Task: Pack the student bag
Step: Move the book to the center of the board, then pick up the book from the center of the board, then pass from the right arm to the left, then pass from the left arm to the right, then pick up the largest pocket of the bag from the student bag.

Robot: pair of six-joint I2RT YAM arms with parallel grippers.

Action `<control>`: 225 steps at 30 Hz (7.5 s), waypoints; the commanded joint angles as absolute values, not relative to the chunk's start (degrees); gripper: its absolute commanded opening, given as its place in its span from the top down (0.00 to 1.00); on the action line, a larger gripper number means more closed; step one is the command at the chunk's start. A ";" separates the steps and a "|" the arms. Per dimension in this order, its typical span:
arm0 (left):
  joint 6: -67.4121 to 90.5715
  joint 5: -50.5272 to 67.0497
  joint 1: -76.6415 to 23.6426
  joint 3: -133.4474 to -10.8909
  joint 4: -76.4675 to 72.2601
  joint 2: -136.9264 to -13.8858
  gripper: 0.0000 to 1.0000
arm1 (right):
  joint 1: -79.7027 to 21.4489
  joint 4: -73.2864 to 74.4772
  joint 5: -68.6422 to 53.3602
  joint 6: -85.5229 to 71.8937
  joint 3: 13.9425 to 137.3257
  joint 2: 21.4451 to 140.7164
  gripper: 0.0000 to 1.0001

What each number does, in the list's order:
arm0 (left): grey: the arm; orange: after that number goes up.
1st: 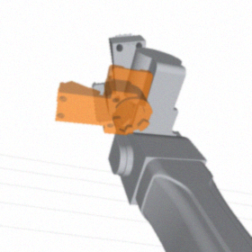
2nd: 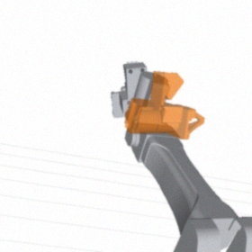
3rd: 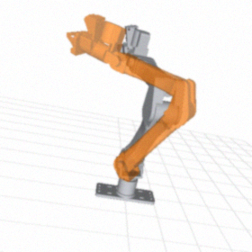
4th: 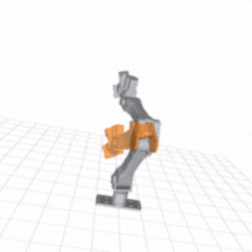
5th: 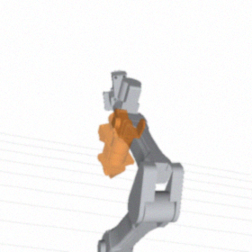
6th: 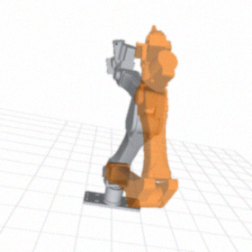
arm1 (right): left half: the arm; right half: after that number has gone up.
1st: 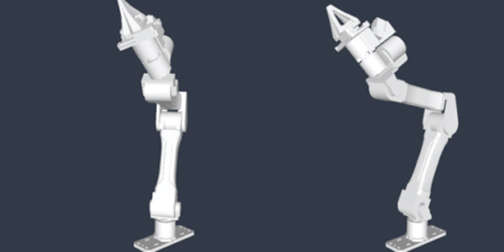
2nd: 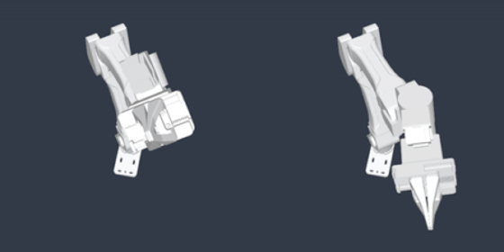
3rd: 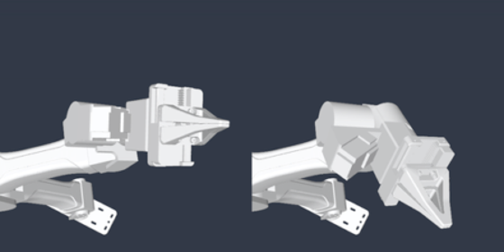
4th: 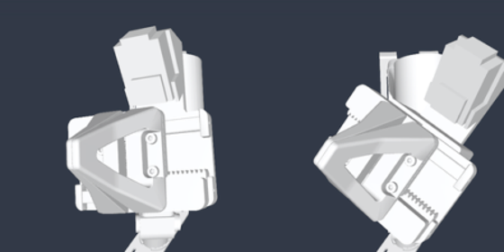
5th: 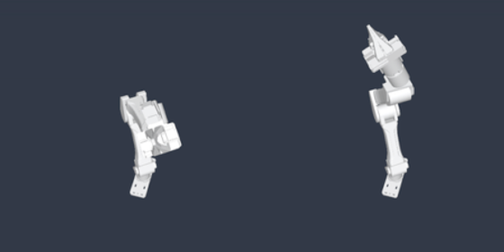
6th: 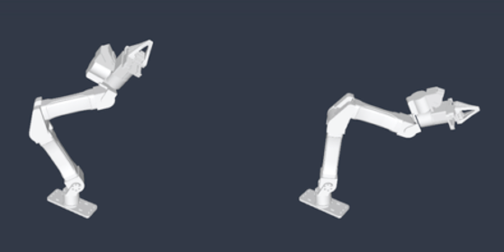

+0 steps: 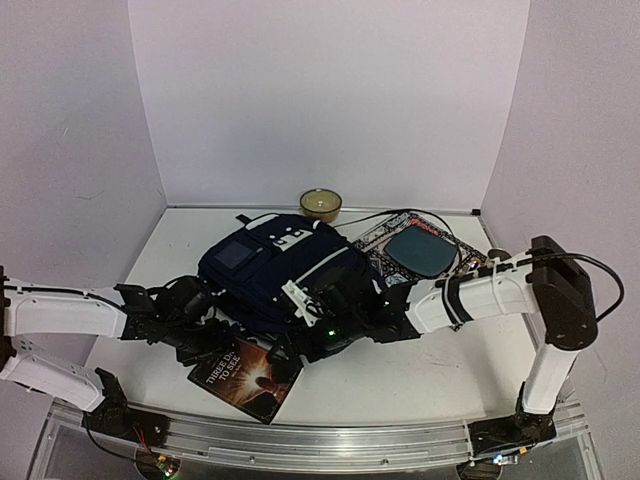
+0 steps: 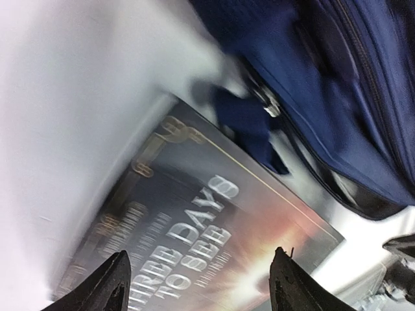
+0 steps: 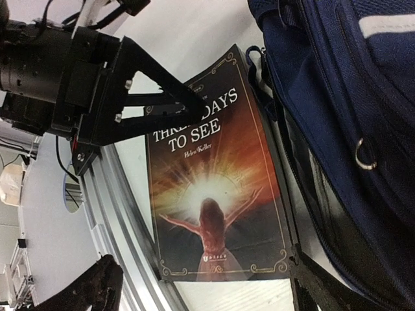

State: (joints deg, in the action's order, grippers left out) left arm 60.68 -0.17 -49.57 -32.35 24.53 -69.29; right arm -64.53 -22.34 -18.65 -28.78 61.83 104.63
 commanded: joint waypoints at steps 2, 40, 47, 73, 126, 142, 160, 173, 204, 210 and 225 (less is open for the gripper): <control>54.99 -7.51 -46.20 -35.92 30.18 -71.03 0.26 | -64.45 -15.05 -18.18 -22.30 69.71 111.16 0.16; 50.19 5.85 -44.56 -32.70 16.36 -72.52 0.30 | -65.04 -4.92 -24.37 -19.60 79.76 116.21 1.00; 50.62 -4.56 -44.54 -36.09 23.18 -61.83 0.21 | -65.10 -6.68 -23.07 -19.57 77.20 110.04 1.00; 57.04 -11.55 -44.47 -36.49 27.07 -36.03 0.14 | -62.03 -28.20 -11.20 -27.87 62.27 84.05 1.00; 64.90 2.25 -44.74 -31.35 -26.09 -43.61 1.00 | -56.66 -50.02 -13.13 -41.96 52.12 81.59 0.16; 70.82 -3.72 -44.83 -31.48 -41.76 -53.30 1.00 | -55.50 -71.95 -14.18 -57.41 41.91 83.73 0.02; 73.58 -1.88 -45.75 -32.00 -47.71 -58.69 1.00 | -53.13 -88.50 -23.86 -64.36 51.03 94.80 0.10; 75.28 -1.15 -46.53 -30.78 -48.57 -61.16 1.00 | -51.23 -92.12 -25.81 -64.33 52.54 94.09 0.34; 48.34 4.41 -46.76 -35.72 -27.74 -72.35 0.25 | -33.73 -89.84 -29.89 -66.57 33.83 77.22 1.00; 37.15 5.84 -47.02 -45.27 -12.20 -78.47 0.21 | -27.76 -79.93 -30.20 -64.95 28.91 68.95 1.00; 20.04 -14.76 -61.03 -69.64 18.28 -96.16 0.23 | -19.64 -53.39 -28.72 -57.93 24.50 52.38 1.00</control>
